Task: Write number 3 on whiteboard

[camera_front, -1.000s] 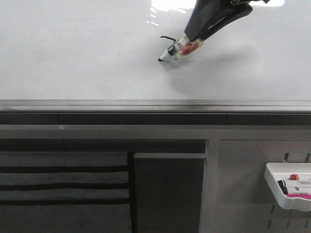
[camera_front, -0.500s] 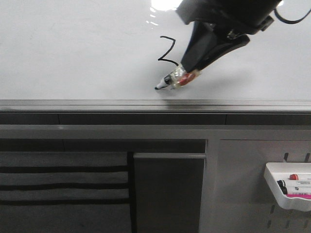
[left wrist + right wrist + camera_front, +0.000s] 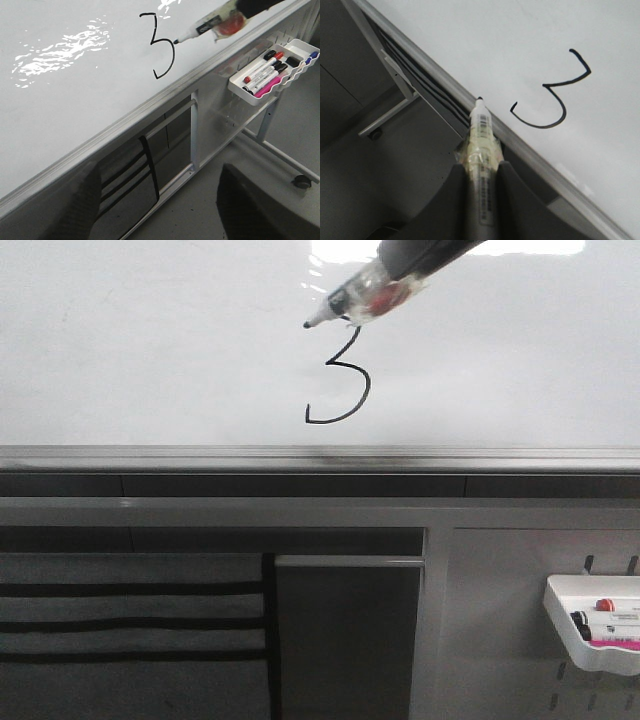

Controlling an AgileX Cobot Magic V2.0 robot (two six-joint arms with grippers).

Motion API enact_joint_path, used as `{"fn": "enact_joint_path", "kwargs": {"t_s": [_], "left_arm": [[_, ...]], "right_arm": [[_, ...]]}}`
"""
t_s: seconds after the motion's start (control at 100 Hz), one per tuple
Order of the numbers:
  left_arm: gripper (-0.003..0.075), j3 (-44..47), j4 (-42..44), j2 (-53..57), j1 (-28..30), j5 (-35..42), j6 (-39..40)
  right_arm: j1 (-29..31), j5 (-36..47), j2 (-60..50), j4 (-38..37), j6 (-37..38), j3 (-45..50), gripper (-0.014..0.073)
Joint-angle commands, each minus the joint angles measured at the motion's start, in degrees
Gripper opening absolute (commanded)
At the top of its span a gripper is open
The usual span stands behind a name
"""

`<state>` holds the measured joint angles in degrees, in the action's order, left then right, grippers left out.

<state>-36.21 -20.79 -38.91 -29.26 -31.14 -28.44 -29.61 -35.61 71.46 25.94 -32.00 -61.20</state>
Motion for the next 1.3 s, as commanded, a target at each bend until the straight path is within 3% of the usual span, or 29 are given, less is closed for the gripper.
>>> {"fn": "enact_joint_path", "kwargs": {"t_s": [0.0, 0.44, 0.67, 0.86, 1.03, 1.29], "left_arm": [[0.0459, -1.7, -1.5, 0.0, 0.1, 3.7, 0.5], [0.0459, -1.7, -1.5, 0.0, 0.1, 3.7, 0.5], [0.0459, -1.7, -1.6, 0.0, 0.1, 5.2, 0.5], [0.0459, -2.1, -5.0, -0.3, 0.0, 5.4, -1.2], [0.0459, -6.8, -5.5, -5.4, -2.4, -3.8, -13.7], [0.0459, -15.1, -5.4, -18.0, -9.4, -7.3, -25.1]], "right_arm": [[0.0, 0.4, -5.1, 1.4, -0.7, 0.6, 0.0008], [-0.1, -11.7, -9.6, 1.4, -2.2, 3.7, 0.0008], [-0.1, -12.9, -9.6, 1.4, -4.2, 3.7, 0.0008], [-0.4, -11.3, -9.6, 1.4, -16.7, 3.1, 0.0008], [-3.7, -9.0, -9.6, 1.5, -34.9, 3.1, 0.0008], [-9.8, -1.4, -9.6, 1.5, -41.4, 3.1, 0.0008]]}}
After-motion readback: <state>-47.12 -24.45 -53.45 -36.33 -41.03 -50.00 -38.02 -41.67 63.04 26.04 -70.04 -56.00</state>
